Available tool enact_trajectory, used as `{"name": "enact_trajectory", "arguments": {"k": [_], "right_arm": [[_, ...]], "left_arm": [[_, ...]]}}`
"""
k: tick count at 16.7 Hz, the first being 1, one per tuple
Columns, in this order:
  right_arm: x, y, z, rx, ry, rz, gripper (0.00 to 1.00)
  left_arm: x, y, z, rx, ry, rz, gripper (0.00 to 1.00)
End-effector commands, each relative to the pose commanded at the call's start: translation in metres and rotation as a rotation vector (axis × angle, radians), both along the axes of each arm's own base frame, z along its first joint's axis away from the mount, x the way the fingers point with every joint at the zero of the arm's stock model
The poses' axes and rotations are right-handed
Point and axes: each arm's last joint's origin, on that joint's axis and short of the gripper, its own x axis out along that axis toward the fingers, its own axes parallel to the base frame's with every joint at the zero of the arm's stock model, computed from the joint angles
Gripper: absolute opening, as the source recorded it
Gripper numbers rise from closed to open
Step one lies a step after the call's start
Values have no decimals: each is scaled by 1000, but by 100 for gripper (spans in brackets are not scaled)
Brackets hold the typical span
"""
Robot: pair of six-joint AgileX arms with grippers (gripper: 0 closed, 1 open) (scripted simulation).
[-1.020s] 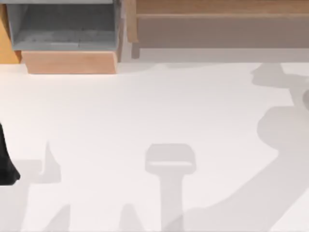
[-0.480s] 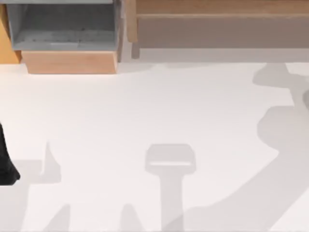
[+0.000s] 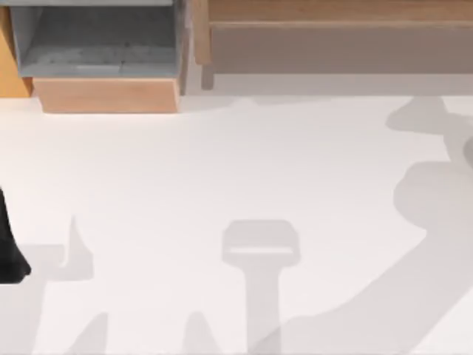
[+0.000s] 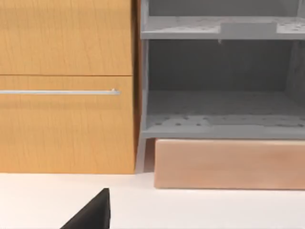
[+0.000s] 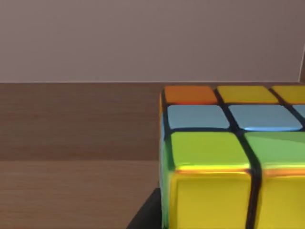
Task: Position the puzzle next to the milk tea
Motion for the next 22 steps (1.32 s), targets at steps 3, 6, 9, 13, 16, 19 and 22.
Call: {"name": "enact_trajectory", "arguments": {"k": [3,6,9,13,16,19,22], "right_arm": [[0,0,0,0,0,0,0],[0,0,0,0,0,0,0],[-1,-1,1,1,-1,-3,0],[-5,1,15,-18,-44,17,0],[-11,0,24,-25,-52,26,0],[-9,-1,20,-17,-27,21,0],[-1,-1,11,0,-3,0,0]], "left_arm": [[0,0,0,0,0,0,100],[0,0,0,0,0,0,100],[0,0,0,0,0,0,100],[0,0,0,0,0,0,100],[0,0,0,0,0,0,100],[0,0,0,0,0,0,100],[0,0,0,0,0,0,100]]}}
